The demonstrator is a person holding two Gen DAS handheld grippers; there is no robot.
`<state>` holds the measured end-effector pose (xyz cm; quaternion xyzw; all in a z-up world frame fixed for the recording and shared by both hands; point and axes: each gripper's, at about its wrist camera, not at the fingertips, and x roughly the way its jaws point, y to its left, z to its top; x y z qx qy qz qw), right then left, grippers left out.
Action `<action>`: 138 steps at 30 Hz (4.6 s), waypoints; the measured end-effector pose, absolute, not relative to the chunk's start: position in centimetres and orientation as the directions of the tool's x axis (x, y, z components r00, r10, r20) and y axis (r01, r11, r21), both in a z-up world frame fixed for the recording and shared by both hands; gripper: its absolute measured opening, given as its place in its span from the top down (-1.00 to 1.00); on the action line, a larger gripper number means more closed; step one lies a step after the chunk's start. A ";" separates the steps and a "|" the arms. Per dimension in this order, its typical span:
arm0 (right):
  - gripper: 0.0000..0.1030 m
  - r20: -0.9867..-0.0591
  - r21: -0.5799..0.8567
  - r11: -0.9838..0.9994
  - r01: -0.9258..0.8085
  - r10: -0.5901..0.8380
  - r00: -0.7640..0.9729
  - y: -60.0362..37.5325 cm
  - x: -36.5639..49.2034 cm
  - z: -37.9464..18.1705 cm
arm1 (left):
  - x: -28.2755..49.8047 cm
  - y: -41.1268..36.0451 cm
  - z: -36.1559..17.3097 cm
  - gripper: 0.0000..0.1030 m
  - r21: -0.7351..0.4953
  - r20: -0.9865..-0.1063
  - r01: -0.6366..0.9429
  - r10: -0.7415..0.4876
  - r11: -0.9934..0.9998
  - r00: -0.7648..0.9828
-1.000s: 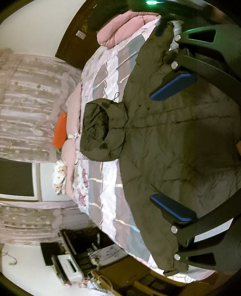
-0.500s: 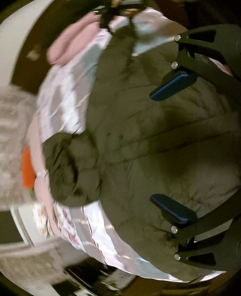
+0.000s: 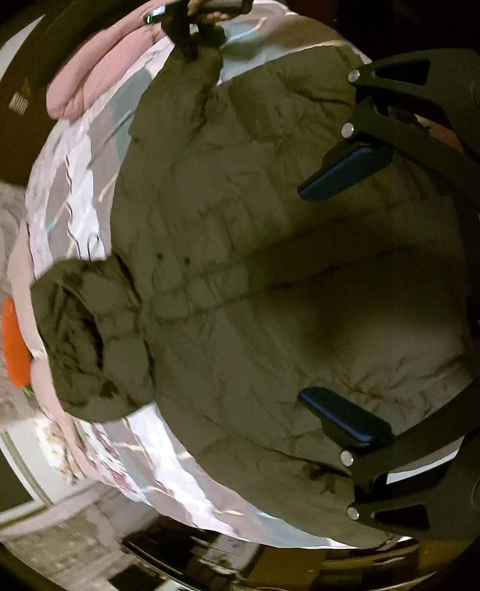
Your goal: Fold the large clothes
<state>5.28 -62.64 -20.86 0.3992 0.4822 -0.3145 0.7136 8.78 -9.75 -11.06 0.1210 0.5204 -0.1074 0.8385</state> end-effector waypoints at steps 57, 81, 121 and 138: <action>-0.62 -0.784 0.554 0.812 0.184 0.434 0.444 -33.8 8.6 -9.8 | 15.9 1.3 -22.0 -0.27 -0.552 -0.834 -0.141 -0.545 0.822 0.088; -0.62 -0.836 0.478 0.850 0.223 0.362 0.413 -34.7 9.6 -12.1 | 20.5 0.9 -19.1 0.59 -0.215 -0.916 -0.029 -0.191 0.976 0.353; -0.65 -0.923 0.363 0.866 0.344 0.284 0.260 -37.3 13.8 -19.8 | 7.2 27.1 -21.1 -0.94 -0.386 -0.923 -0.898 -0.100 0.212 0.373; -0.65 -0.887 0.449 0.803 0.391 0.348 0.305 -37.8 12.4 -18.0 | 4.6 36.0 -22.0 0.88 -0.593 -0.802 -0.801 0.029 0.081 0.597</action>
